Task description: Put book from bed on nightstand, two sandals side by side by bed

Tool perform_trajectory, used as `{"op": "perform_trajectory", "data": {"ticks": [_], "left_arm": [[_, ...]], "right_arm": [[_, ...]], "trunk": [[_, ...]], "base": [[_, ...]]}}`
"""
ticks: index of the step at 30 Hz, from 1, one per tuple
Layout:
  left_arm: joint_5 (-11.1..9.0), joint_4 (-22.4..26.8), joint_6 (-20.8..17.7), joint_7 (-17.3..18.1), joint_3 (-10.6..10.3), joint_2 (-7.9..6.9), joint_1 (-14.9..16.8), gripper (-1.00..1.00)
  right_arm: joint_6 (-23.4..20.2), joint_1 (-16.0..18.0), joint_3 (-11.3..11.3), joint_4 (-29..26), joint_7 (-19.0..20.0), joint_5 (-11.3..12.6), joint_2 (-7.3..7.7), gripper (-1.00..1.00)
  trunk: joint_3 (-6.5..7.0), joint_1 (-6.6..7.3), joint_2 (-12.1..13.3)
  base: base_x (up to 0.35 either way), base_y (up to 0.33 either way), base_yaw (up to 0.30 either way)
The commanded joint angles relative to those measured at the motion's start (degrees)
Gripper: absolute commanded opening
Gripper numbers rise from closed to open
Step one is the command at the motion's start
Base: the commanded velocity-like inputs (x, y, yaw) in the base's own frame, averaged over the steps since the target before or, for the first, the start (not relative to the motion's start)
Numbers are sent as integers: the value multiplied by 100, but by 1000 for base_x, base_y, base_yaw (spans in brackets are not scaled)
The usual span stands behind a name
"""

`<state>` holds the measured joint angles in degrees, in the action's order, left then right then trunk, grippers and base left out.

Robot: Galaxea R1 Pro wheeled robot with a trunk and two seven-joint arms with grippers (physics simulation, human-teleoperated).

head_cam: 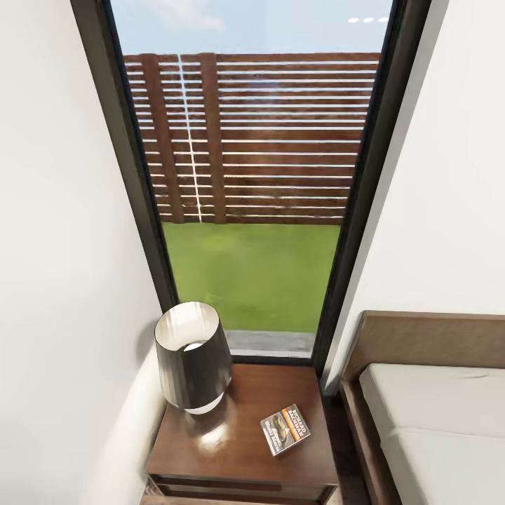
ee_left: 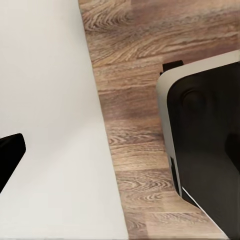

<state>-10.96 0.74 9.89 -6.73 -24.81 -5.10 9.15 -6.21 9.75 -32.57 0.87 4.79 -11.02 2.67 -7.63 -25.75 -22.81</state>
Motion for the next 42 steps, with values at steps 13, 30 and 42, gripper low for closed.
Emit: {"op": "perform_trajectory", "data": {"ticks": [13, 30, 42], "left_arm": [[-157, 5, 21, -12, -50, 0, -49, 100], [-132, 3, 23, 6, -68, 3, -54, 100], [-129, 23, 22, 14, -76, 26, -54, 100]], "right_arm": [[-3, -119, -41, -7, 14, -58, 100, 100], [-3, -130, -53, -8, 14, -48, 69, 100], [-3, -131, -62, -7, 14, -48, 65, 100]], "trunk": [[-11, -3, -11], [-11, -3, -11], [-11, -3, -11]], "base": [[0, 0, 0], [0, 0, 0], [0, 0, 0]]}}
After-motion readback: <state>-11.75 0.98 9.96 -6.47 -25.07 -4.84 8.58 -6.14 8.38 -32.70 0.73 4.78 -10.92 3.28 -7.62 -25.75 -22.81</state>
